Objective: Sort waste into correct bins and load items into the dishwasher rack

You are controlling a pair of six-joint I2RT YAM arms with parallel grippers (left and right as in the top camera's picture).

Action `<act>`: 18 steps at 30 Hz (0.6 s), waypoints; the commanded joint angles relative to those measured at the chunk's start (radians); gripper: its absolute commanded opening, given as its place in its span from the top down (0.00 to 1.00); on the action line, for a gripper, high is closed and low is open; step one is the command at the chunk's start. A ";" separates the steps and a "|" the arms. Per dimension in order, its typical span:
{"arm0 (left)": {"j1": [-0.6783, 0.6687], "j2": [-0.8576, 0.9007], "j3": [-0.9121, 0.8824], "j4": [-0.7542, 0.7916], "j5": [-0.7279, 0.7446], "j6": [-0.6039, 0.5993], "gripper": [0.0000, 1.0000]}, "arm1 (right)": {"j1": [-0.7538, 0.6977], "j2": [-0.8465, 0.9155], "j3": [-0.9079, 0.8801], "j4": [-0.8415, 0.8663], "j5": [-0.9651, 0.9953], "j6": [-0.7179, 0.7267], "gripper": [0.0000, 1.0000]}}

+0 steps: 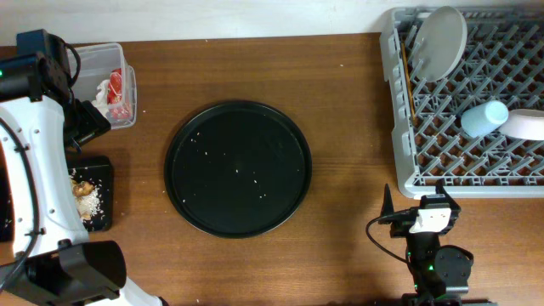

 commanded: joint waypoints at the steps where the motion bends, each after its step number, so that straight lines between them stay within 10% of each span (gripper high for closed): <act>1: 0.006 -0.013 0.003 -0.001 -0.003 -0.012 0.01 | 0.007 -0.010 -0.005 -0.008 0.020 0.010 0.02; 18: 0.006 -0.013 0.003 -0.001 -0.003 -0.012 0.01 | 0.004 -0.010 -0.005 -0.008 0.023 0.062 0.02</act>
